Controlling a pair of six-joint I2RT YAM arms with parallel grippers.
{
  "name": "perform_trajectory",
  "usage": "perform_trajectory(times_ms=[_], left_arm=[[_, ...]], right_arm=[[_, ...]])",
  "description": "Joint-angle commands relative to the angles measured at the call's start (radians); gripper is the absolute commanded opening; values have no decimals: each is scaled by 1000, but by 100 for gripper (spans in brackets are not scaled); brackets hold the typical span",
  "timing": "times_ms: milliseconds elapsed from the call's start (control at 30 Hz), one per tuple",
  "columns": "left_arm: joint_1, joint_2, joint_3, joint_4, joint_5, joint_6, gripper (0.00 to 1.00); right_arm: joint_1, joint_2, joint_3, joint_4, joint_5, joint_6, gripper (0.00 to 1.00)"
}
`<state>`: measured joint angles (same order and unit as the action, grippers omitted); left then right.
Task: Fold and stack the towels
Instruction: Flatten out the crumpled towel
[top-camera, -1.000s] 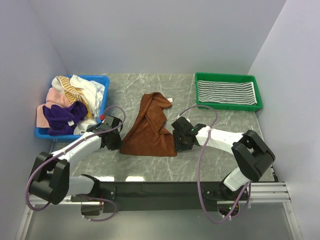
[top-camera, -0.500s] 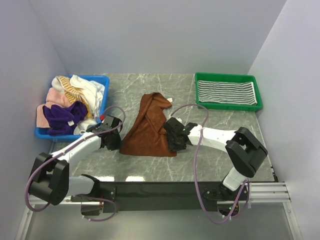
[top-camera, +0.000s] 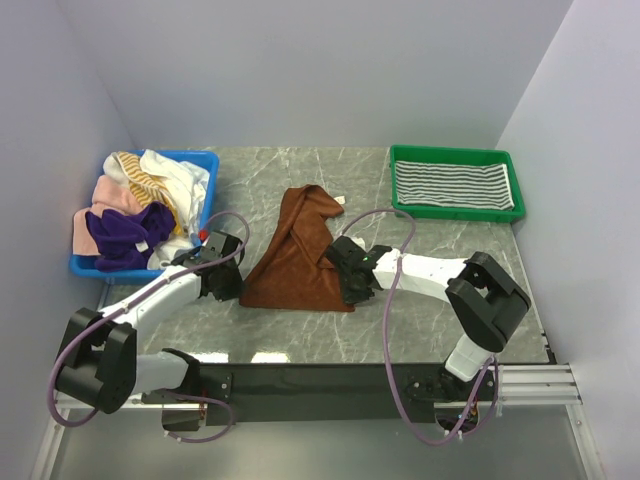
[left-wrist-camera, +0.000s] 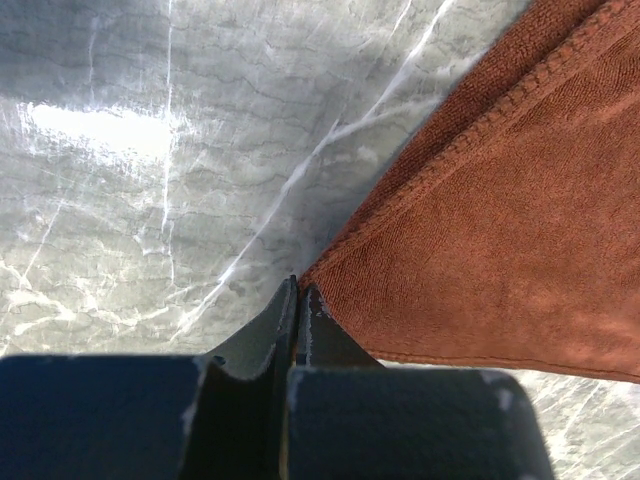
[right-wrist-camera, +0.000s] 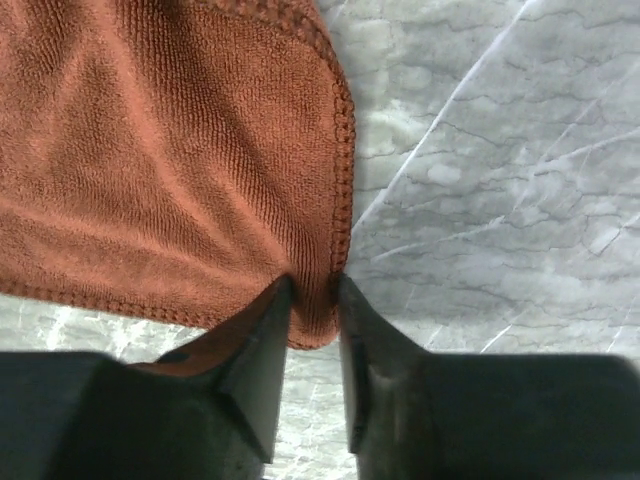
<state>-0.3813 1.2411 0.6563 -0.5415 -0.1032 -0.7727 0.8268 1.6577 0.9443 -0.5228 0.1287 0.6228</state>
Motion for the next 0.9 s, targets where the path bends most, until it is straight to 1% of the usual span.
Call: perform_trajectory(times_ms=[0, 67, 100, 133, 200, 300, 400, 433, 500, 533, 600, 633, 700, 733, 867], left_arm=[[-4, 7, -12, 14, -7, -11, 1], [-4, 4, -12, 17, -4, -11, 1], [-4, -2, -6, 12, -6, -10, 0], [-4, -6, 2, 5, -9, -8, 0], [-4, -15, 23, -18, -19, -2, 0], [-4, -42, 98, -41, -26, 9, 0], [-4, -52, 221, -72, -30, 29, 0], [-4, -48, 303, -80, -30, 42, 0], [-4, -34, 403, -109, -36, 64, 0], [-4, -19, 515, -124, -41, 70, 0], [-4, 3, 629, -127, -46, 91, 0], [-4, 23, 738, -123, -49, 101, 0], [-4, 47, 846, -106, -46, 131, 0], [-2, 72, 953, -101, -50, 142, 0], [-4, 115, 1169, -63, -33, 196, 0]], right_arm=[[9, 37, -30, -17, -15, 3, 21], [8, 21, -35, -2, -15, -6, 12], [5, 1, -33, 1, -9, -11, 5], [5, -13, -33, 1, 0, -14, 1], [3, -44, -12, -14, 20, -35, 0], [-17, -119, 53, -69, 84, -72, 0], [-72, -217, 141, -112, 112, -118, 0], [-90, -263, 169, -121, 114, -132, 0], [-147, -305, 264, -146, 120, -178, 0], [-164, -337, 336, -149, 123, -193, 0], [-210, -363, 410, -149, 129, -244, 0], [-227, -380, 480, -148, 132, -262, 0], [-264, -386, 548, -134, 137, -316, 0], [-275, -388, 617, -131, 137, -330, 0], [-307, -391, 766, -85, 132, -412, 0]])
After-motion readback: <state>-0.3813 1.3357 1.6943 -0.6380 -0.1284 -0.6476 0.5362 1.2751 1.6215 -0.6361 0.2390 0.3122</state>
